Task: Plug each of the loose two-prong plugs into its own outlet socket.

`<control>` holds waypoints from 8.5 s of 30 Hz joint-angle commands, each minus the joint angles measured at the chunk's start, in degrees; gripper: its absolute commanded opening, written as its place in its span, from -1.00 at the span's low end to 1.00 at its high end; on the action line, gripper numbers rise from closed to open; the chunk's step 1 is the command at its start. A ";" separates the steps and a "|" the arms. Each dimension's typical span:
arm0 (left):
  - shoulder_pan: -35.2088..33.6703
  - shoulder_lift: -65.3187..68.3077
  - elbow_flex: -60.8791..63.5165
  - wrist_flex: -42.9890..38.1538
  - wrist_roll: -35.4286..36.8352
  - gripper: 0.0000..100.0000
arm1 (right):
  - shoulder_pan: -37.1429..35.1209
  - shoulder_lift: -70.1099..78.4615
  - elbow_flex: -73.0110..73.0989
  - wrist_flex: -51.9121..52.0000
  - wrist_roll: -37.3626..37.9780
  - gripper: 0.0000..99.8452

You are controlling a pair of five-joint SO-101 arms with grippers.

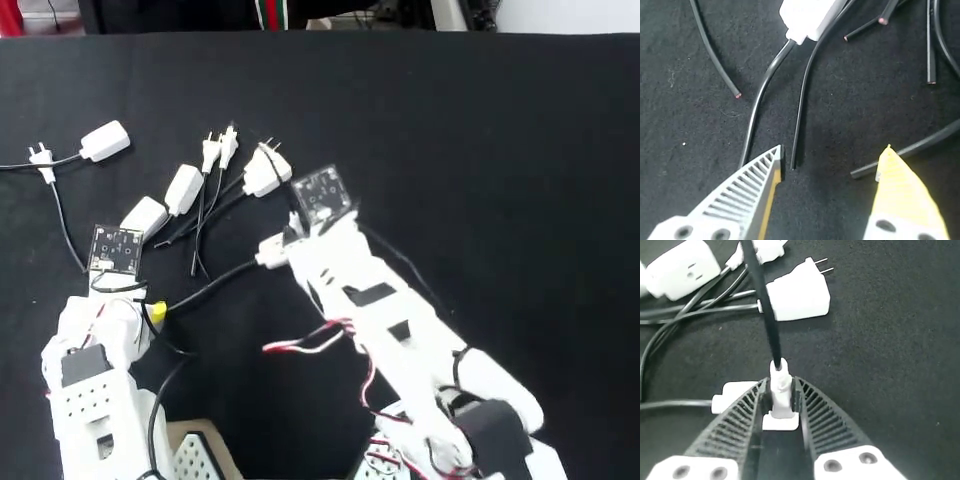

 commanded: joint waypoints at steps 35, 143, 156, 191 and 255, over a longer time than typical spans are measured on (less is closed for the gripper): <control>-0.22 -0.53 -0.31 0.53 -0.79 -0.39 | -4.75 4.62 -13.23 23.82 -13.71 -0.97; 30.81 58.02 -60.35 -2.20 -5.19 -0.40 | 34.90 2.95 -19.74 50.20 5.80 -0.98; 26.68 76.04 -67.56 -8.62 -17.93 -0.52 | 34.81 3.03 -18.15 48.35 5.80 -0.98; 30.11 83.69 -75.65 17.93 -27.16 -0.94 | 34.99 3.03 -17.19 45.89 5.36 -0.98; -2.42 -32.53 3.03 32.53 -6.77 -0.73 | -1.67 40.84 -70.02 46.77 -36.04 -0.69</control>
